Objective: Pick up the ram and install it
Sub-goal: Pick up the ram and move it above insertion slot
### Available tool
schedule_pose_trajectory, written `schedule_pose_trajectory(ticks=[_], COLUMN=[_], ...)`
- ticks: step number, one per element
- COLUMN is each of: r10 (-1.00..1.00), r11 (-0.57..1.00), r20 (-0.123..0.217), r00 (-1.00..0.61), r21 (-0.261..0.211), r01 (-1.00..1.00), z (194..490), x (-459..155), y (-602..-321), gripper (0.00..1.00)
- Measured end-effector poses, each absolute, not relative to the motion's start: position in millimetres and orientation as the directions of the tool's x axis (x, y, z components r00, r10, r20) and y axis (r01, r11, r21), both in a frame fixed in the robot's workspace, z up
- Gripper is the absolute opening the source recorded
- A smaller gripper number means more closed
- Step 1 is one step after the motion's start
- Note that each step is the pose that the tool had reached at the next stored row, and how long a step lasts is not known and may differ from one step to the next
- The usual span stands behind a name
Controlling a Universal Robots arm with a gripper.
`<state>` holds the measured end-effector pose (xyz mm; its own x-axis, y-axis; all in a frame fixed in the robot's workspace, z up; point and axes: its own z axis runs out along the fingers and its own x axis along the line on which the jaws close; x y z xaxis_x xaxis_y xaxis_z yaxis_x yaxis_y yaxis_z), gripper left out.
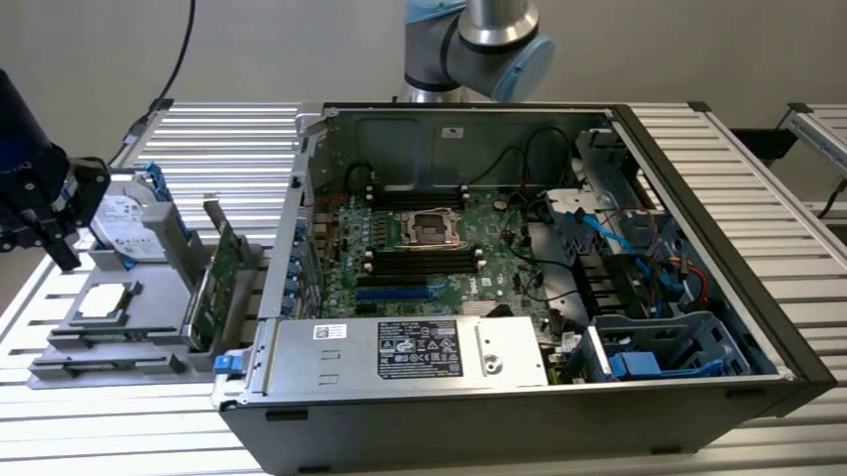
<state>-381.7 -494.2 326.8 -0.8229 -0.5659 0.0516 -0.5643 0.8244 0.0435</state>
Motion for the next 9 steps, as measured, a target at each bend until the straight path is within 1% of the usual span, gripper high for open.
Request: schedule_pose_trajectory(ticks=[9], r10=[-0.693], r11=[0.721], r20=[0.051], r00=[-0.719], r21=[0.044], r01=[-0.691], z=[326.7], x=[-381.7], y=[-494.2], gripper=[0.11])
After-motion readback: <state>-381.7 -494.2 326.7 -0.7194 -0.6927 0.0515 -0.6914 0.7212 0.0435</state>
